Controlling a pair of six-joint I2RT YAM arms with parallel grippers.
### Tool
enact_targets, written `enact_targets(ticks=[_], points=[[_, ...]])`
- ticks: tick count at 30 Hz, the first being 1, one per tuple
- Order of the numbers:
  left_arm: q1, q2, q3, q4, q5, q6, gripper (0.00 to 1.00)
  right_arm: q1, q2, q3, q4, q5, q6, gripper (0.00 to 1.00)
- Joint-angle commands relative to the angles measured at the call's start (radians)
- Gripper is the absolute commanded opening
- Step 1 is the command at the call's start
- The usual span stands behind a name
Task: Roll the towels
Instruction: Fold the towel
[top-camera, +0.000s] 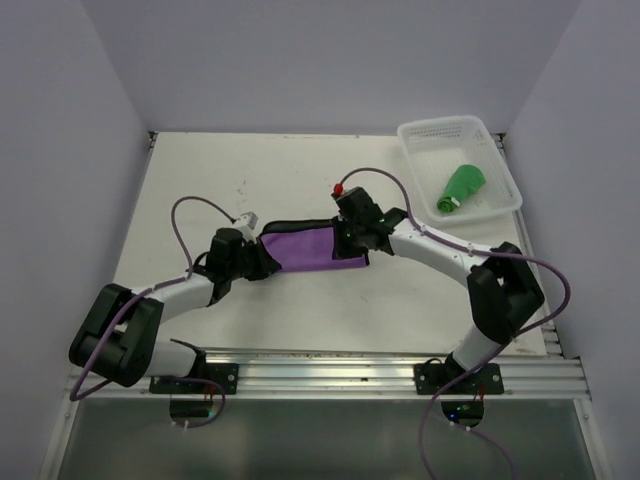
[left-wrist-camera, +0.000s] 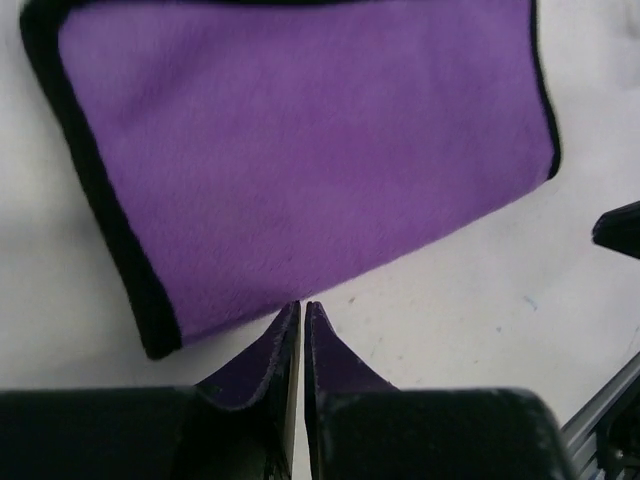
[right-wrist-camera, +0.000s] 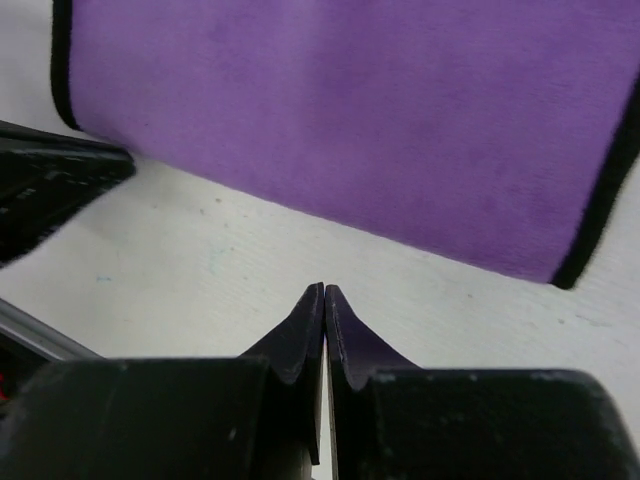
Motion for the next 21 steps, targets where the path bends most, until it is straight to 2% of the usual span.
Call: enact_targets(ticks=[1,11,21], points=[[-0.015,0.008,-0.057,0.061,-0.06,-0.033,0.08,0.054,0.083,0.088,0.011,-0.026,0.031,0.03],[-0.015,0.02,-0.061,0.045,-0.086,-0.031,0.04,0.129,0.256,0.247,0.022,-0.064,0.068,0.01],[-0.015,-0.11,-0.071,0.065,-0.045,-0.025,0.05,0.138,0.379,0.33,0.049,-0.07,0.085,0.01]])
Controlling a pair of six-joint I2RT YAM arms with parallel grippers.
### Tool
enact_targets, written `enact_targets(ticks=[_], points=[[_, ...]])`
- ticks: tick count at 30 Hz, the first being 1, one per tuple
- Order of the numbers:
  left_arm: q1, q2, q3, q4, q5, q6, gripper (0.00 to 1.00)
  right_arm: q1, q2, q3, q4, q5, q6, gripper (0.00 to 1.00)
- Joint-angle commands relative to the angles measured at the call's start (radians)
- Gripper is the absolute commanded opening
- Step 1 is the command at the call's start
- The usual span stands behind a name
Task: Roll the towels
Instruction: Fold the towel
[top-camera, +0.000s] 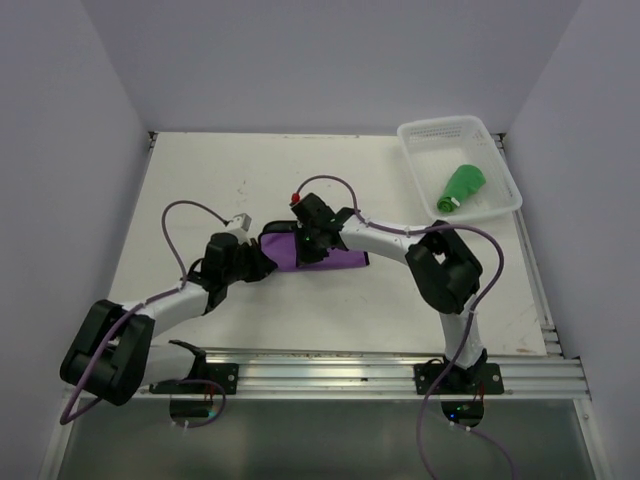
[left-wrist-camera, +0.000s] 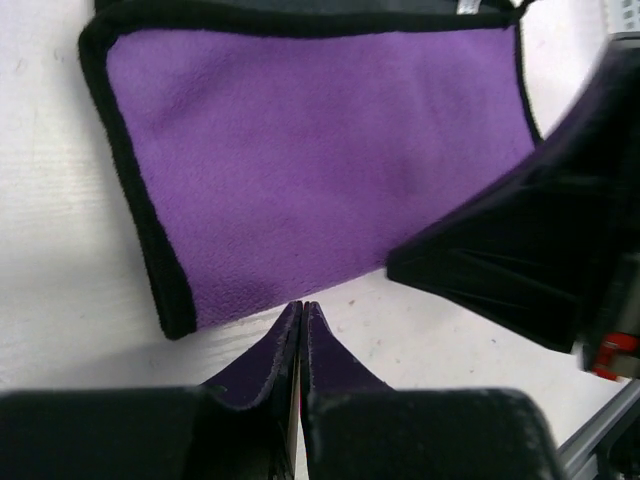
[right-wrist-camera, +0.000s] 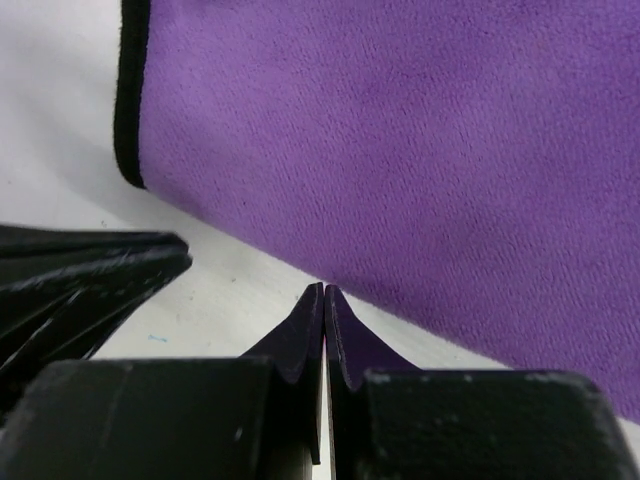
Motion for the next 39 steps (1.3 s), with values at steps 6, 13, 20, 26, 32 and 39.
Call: enact_targets(ticks=[6,13,20,26,32,39], points=[[-0.001,0.037,0.022,0.068,0.004,0.031,0.05,0.004,0.07,0.061,0.047,-0.018,0.027,0.01],[0.001,0.14,0.023,0.017,-0.091,0.027,0.03,0.004,0.091,0.052,0.049,-0.016,0.024,0.0],[-0.001,0.145,0.031,-0.026,-0.14,0.01,0.02,0.002,0.081,0.03,0.05,-0.024,0.02,0.01],[-0.001,0.054,0.017,0.031,-0.051,0.007,0.02,0.002,0.058,0.027,0.058,-0.041,0.022,0.02],[-0.001,-0.023,0.023,0.082,0.0,0.034,0.06,0.002,0.042,0.027,0.049,-0.044,0.02,0.02],[0.001,0.089,0.043,0.057,-0.045,0.04,0.05,0.002,0.028,0.015,0.046,-0.041,0.021,0.02]])
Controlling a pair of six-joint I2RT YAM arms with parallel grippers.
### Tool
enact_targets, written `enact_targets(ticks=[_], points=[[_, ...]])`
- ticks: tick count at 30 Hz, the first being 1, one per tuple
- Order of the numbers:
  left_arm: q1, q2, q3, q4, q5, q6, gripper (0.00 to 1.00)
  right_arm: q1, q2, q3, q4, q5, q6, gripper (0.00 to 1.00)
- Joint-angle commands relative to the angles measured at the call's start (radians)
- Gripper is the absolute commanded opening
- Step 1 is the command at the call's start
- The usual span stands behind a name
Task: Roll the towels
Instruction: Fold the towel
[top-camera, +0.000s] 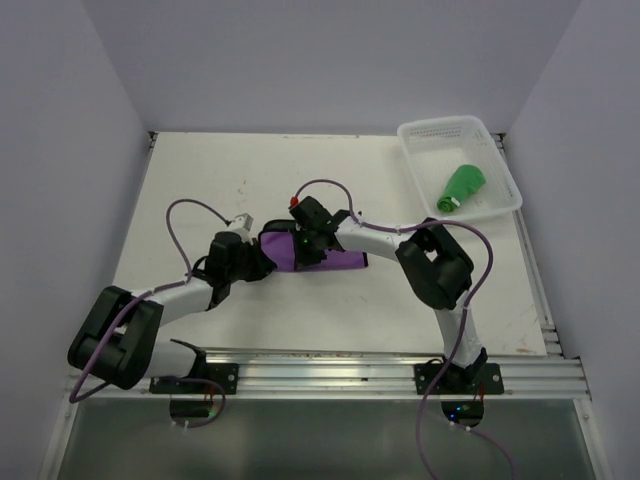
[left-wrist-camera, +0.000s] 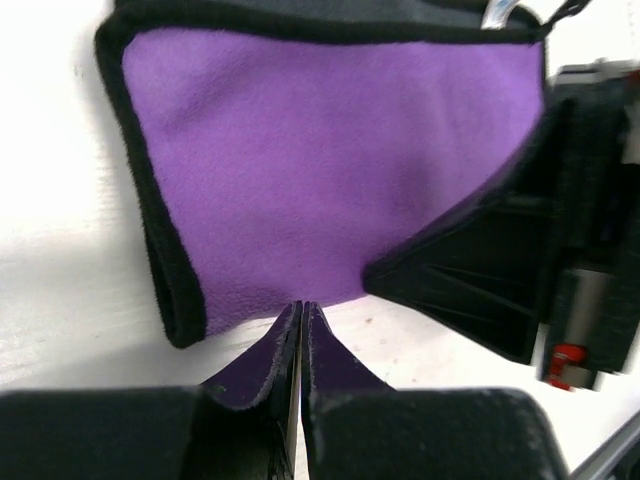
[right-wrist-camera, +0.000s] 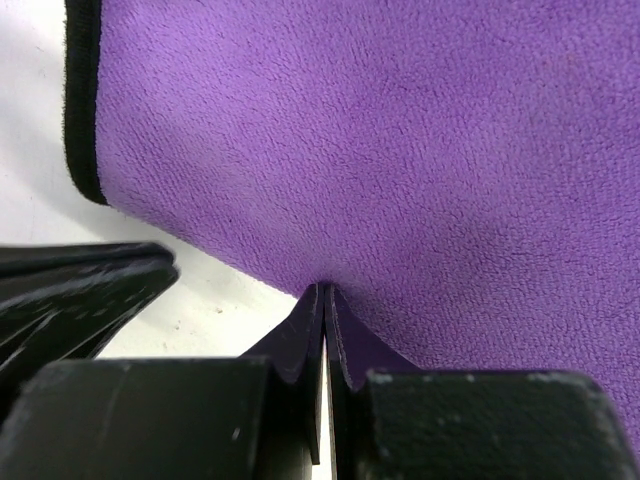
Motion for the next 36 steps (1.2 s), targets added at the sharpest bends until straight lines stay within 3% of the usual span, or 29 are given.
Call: enact_targets(ticks=[1,9,24,36], points=[[0.0,0.063,0.03,0.031,-0.04,0.037,0.05,0.003,-0.053,-0.006,0.008,-0.021,0.005,0.02],[0.0,0.12,0.07,-0.049,-0.179,0.029,0.0,0.001,-0.064,-0.02,0.008,-0.014,0.004,0.02],[0.0,0.131,0.062,-0.136,-0.212,-0.014,0.0,-0.059,-0.186,-0.101,0.016,-0.027,-0.002,0.25],[0.0,0.114,0.053,-0.136,-0.196,-0.022,0.0,-0.117,-0.245,-0.333,0.1,0.0,-0.015,0.22]])
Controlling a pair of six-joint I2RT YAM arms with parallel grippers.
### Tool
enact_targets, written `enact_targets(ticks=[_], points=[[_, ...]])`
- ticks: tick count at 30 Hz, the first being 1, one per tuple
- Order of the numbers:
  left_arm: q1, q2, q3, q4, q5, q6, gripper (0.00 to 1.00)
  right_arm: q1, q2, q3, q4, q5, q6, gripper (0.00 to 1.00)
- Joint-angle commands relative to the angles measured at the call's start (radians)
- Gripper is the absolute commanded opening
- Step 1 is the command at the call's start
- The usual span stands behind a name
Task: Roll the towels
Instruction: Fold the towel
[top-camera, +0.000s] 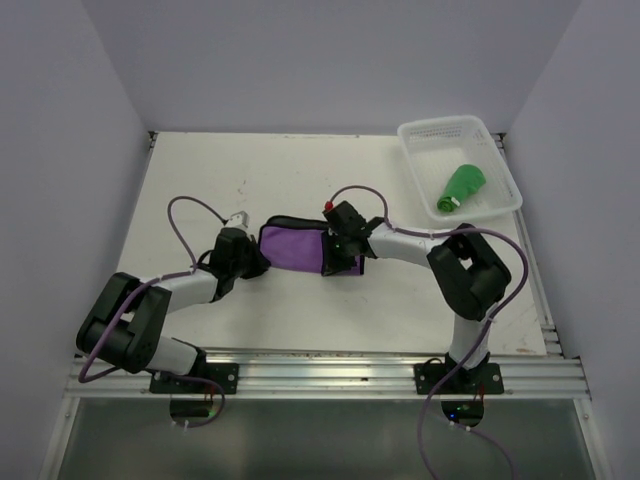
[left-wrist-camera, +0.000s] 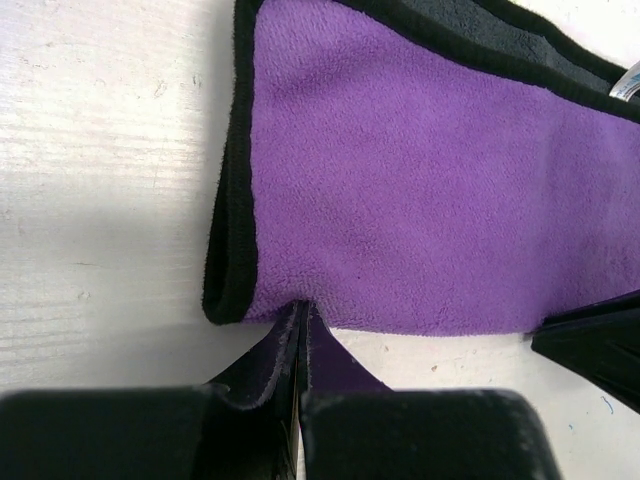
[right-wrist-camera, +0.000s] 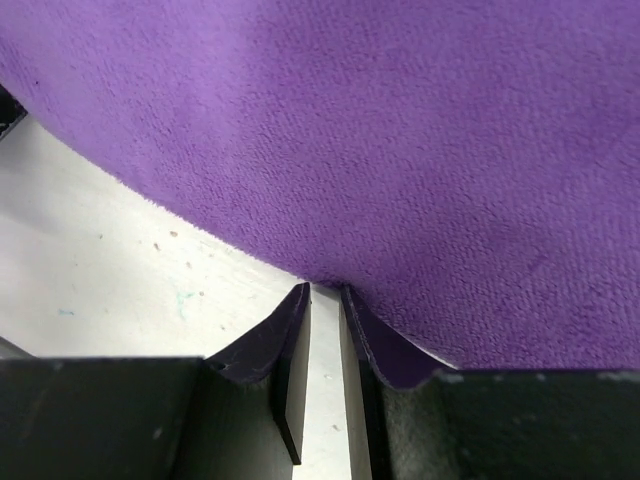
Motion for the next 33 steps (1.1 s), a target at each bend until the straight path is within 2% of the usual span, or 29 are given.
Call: enact_targets(ticks=[1,8,14,17,21,23,29,33], points=[[0.0,-0.001,-0.004,-0.084,-0.043,0.009,0.0,-0.028,-0.042,-0.072,0.06,0.008,-0.012,0.22],[0.0,-0.026,-0.004,-0.117,-0.057,0.014,0.0,-0.059,-0.073,-0.109,0.062,0.0,-0.035,0.21],[0.0,-0.076,-0.025,-0.118,-0.038,0.009,0.0,-0.062,-0.192,-0.106,-0.016,0.022,-0.097,0.28],[0.0,-0.11,-0.044,-0.091,0.035,0.01,0.0,-0.073,-0.285,-0.116,-0.055,0.046,-0.11,0.34],[-0.002,-0.179,-0.059,-0.081,0.084,0.014,0.09,-0.119,-0.377,-0.129,-0.091,0.091,-0.095,0.36],[-0.002,-0.232,-0.049,-0.104,0.077,0.024,0.11,-0.15,-0.374,-0.128,-0.104,0.108,-0.078,0.38],[0.0,-0.279,0.027,-0.212,-0.006,0.073,0.28,-0.237,-0.271,-0.094,-0.116,0.114,-0.049,0.47],[0.0,-0.279,0.056,-0.23,0.017,0.081,0.36,-0.265,-0.193,-0.07,-0.084,0.091,-0.045,0.49]])
